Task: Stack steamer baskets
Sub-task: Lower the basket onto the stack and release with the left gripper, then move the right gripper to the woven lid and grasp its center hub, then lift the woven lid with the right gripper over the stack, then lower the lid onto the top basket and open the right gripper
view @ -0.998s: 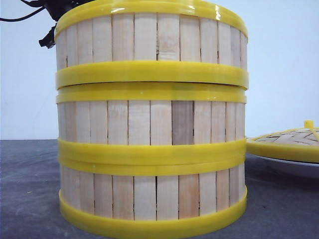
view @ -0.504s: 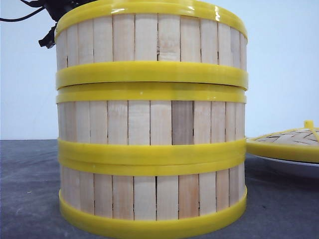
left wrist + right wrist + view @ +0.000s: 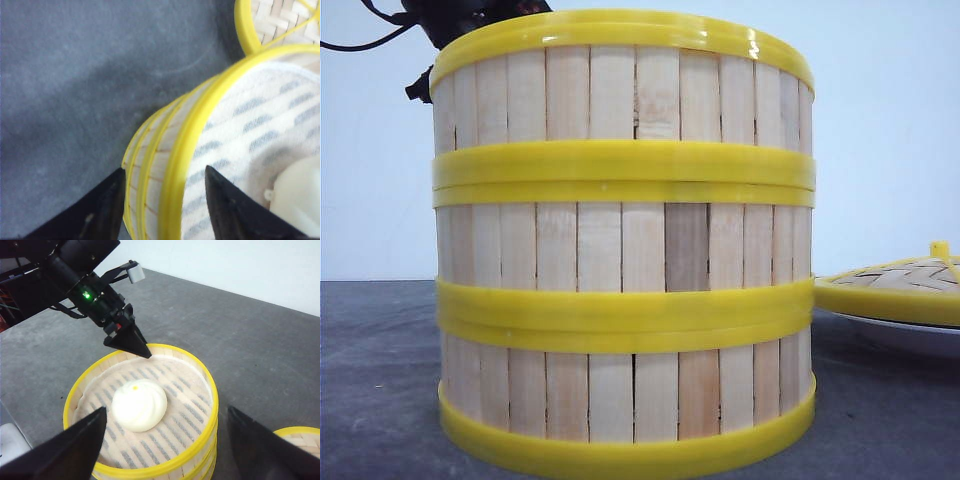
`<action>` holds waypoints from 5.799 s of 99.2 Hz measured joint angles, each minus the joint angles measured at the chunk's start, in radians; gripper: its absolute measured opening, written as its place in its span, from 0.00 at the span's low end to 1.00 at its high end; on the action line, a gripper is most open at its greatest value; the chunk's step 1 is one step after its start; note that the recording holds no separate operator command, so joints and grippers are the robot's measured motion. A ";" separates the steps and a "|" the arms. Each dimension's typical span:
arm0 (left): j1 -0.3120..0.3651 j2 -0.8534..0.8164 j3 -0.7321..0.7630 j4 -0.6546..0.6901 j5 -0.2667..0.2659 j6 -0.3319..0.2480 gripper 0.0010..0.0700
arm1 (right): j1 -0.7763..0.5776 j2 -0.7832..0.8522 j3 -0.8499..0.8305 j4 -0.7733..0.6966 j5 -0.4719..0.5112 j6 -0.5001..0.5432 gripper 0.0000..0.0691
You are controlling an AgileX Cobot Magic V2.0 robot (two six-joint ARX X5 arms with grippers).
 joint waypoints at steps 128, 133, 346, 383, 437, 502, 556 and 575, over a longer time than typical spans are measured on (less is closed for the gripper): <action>0.013 -0.924 -0.001 -0.147 -0.299 -0.039 0.42 | -0.526 0.463 0.004 -0.183 0.026 0.080 0.70; 0.013 -0.927 -0.001 -0.169 -0.286 -0.039 0.42 | -0.557 0.502 0.004 -0.172 0.007 0.079 0.69; 0.013 -0.927 -0.001 -0.215 -0.252 -0.043 0.42 | -0.628 0.776 0.004 -0.002 0.047 0.042 0.08; 0.013 -0.927 -0.001 -0.215 -0.248 -0.043 0.42 | -0.624 0.601 0.253 -0.155 -0.056 -0.025 0.08; 0.013 -0.927 -0.001 -0.215 -0.216 -0.044 0.42 | -0.289 0.620 0.542 -0.298 -0.166 -0.037 0.08; 0.013 -0.927 -0.001 -0.234 -0.203 -0.051 0.42 | 0.011 0.817 0.542 -0.313 -0.090 -0.048 0.08; 0.013 -0.926 -0.001 -0.234 -0.203 -0.051 0.42 | 0.086 0.836 0.542 -0.327 -0.023 -0.056 0.08; 0.013 -0.927 -0.001 -0.234 -0.203 -0.051 0.42 | 0.085 0.847 0.542 -0.330 -0.002 -0.061 0.08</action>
